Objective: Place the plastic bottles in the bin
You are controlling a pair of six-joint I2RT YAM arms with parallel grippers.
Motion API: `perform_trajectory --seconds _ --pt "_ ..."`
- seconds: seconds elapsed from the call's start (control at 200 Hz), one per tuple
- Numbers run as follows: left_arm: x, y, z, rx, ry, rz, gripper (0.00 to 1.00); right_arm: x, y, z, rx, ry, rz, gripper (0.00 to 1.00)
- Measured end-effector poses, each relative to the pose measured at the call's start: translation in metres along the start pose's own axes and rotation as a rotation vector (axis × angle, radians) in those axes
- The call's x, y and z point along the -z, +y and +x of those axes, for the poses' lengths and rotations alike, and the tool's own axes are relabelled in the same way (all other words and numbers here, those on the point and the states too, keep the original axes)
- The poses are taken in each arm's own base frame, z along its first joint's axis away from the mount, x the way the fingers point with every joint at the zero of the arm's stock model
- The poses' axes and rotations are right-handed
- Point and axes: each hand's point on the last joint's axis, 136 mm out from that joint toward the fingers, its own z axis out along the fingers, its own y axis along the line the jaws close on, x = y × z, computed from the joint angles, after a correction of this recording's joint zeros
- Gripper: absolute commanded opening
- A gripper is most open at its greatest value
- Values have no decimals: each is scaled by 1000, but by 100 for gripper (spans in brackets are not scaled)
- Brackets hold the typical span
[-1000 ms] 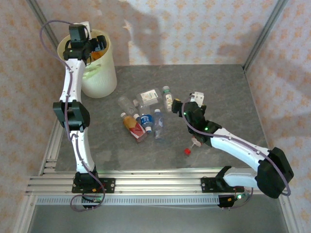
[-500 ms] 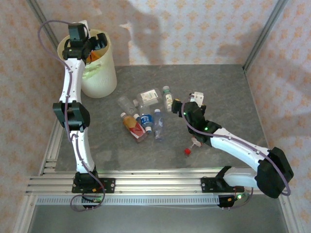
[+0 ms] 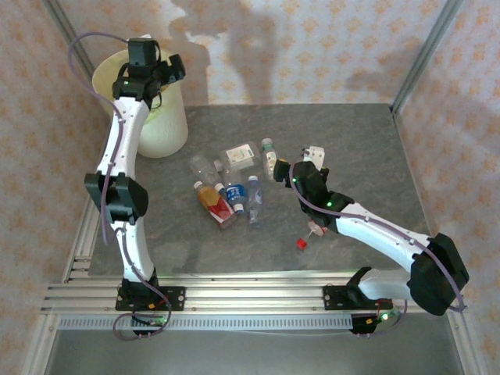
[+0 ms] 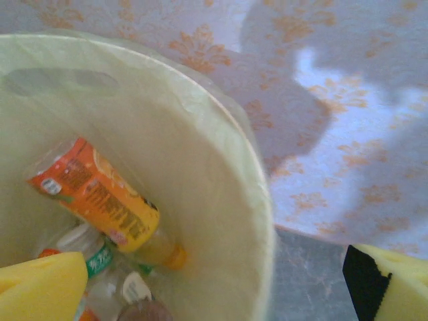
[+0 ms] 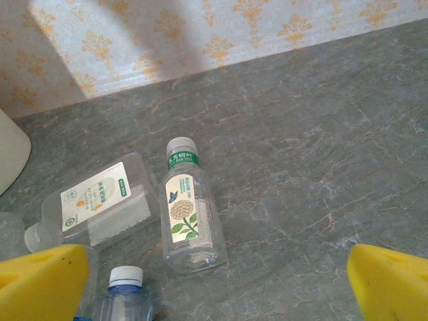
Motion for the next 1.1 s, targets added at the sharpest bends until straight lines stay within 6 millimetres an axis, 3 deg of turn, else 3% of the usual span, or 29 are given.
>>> perform_trajectory --seconds 0.18,0.26,0.315,0.555,0.661,0.776,0.896,1.101 --pt "84 -22 13 75 -65 -30 100 0 0 0 -10 0 1 99" --pt "110 -23 40 134 -73 -38 100 0 0 0 -13 1 1 99" --pt "121 -20 70 168 -52 -55 100 -1 0 1 -14 2 3 99" --pt "138 -1 229 187 153 -185 100 -5 -4 2 -21 3 22 99" --pt "144 17 282 195 269 -228 100 -5 -5 1 -28 -2 26 99" --pt "150 27 323 211 388 -225 100 -5 -6 1 -36 -4 29 99" --pt "156 22 358 206 496 -176 100 -6 -6 1 -47 -6 29 99" --pt "155 3 386 217 587 -126 99 -6 -7 2 -70 -4 30 99"
